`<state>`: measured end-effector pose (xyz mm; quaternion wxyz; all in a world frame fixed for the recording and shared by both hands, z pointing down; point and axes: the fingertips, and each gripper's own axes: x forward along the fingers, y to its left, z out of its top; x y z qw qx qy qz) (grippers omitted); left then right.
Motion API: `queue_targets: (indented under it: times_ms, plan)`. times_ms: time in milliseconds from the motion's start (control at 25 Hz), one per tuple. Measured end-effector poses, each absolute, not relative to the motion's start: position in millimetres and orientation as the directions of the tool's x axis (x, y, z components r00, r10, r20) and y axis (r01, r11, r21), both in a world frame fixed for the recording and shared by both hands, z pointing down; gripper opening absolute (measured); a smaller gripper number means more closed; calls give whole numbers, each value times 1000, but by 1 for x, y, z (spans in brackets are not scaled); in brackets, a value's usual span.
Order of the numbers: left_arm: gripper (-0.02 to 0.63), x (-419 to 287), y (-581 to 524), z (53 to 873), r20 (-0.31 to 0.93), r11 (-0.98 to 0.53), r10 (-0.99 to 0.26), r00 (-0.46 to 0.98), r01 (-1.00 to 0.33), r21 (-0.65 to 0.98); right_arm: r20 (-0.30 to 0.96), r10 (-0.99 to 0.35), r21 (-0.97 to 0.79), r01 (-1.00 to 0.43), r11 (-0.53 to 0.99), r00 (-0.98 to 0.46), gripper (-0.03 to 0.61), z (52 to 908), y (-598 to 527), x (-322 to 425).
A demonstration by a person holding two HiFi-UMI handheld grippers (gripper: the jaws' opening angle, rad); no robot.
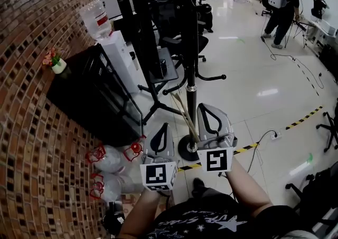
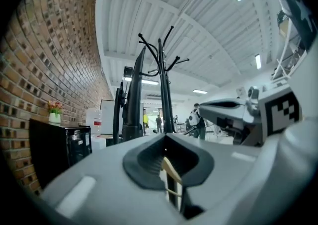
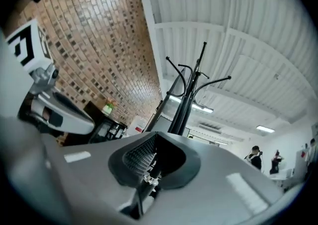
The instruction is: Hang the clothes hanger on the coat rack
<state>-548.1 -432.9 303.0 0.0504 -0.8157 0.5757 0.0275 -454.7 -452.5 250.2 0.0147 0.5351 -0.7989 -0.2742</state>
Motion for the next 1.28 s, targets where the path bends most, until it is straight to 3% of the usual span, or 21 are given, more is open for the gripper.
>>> queue_targets:
  times_ms: [120, 360, 560, 1280]
  plan:
    - [5, -547, -422, 300, -111, -341, -933, 342, -940, -36, -266, -857, 352, -872, 340, -441, 8, 246, -436, -457]
    - [5, -545, -418, 314, -68, -358, -932, 356, -933, 20, -125, -876, 184, -879, 441, -466, 8, 277, -426, -459]
    - [5, -542, -417, 321, -62, -367, -929, 364, -930, 33, -67, -874, 151, -871, 468, -482, 8, 293, -422, -459]
    - [5, -507, -427, 316, -63, -350, -936, 347, -936, 44, -41, -819, 128, -816, 563, -572, 8, 294, -439, -437]
